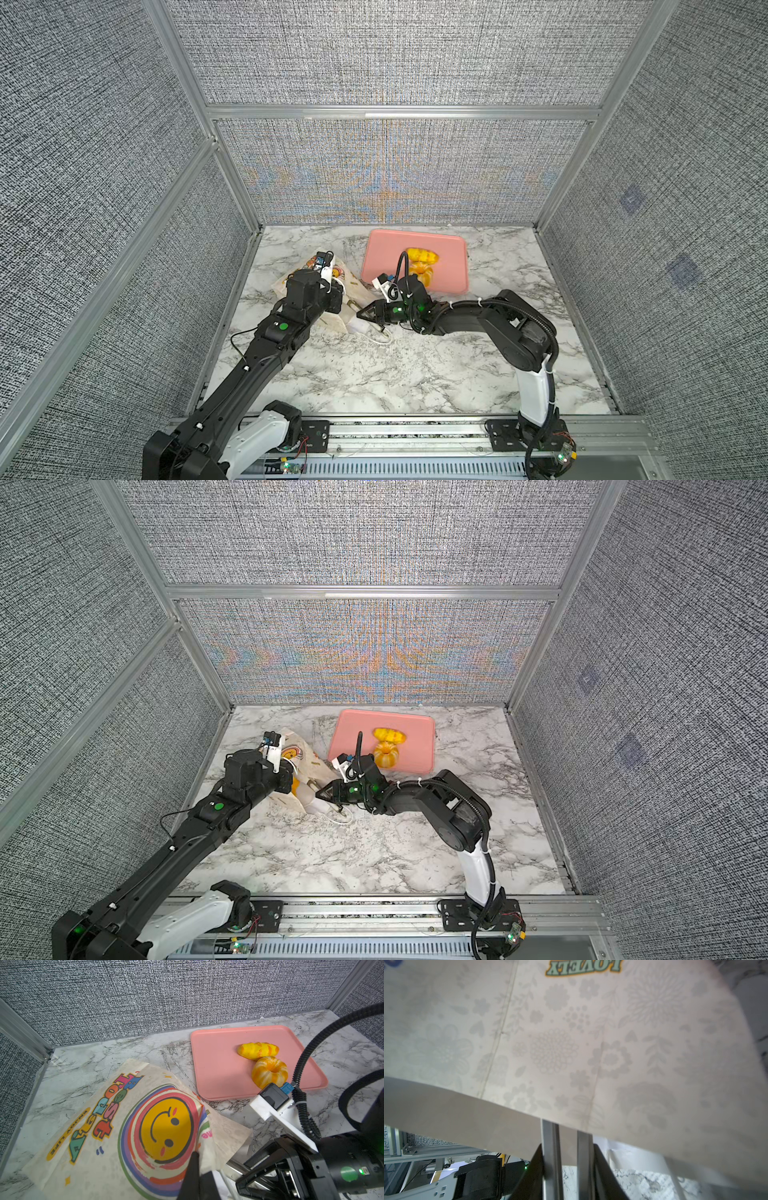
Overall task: Take the fake bread out of the paper bag
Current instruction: 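Pinch the twisted yellow bread inside the bag with the tongs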
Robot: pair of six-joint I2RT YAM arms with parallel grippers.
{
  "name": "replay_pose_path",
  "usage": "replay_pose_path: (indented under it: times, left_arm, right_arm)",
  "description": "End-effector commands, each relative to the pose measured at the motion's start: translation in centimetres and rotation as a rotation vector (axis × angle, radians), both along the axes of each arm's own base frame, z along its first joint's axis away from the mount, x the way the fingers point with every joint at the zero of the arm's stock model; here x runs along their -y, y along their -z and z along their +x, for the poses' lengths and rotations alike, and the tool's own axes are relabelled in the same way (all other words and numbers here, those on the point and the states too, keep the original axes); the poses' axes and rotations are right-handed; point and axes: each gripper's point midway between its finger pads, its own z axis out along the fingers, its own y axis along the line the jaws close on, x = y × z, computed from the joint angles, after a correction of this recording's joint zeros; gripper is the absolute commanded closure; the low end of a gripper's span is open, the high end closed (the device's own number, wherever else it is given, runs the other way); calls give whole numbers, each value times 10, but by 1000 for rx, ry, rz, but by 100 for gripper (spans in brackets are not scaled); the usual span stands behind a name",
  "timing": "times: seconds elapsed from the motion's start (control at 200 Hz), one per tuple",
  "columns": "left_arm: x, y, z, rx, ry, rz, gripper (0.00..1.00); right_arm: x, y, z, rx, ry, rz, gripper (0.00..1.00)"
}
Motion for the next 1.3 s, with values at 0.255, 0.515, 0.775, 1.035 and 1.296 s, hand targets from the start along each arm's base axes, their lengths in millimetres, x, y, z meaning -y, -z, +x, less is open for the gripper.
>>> replay_pose_path:
  times: [0.255, 0.515, 0.775, 1.035, 1.296]
  left_arm:
    - [-6, -10, 5, 23, -42, -2, 100]
    - [-9, -8, 5, 22, -66, -10, 100]
    - [-4, 3, -1, -5, -31, -27, 100]
    - [-7, -3, 1, 18, -61, -44, 100]
    - [-1, -2, 10, 4, -69, -74, 100]
  right_arm:
    - [27, -25, -38, 46, -59, -74, 100]
    - [51, -19, -56, 47, -113, -221, 100]
    - [71, -41, -36, 75, -81, -263, 100]
    - [71, -53, -51, 45, -155, -258, 100]
    - [80, -38, -65, 46, -161, -360, 100]
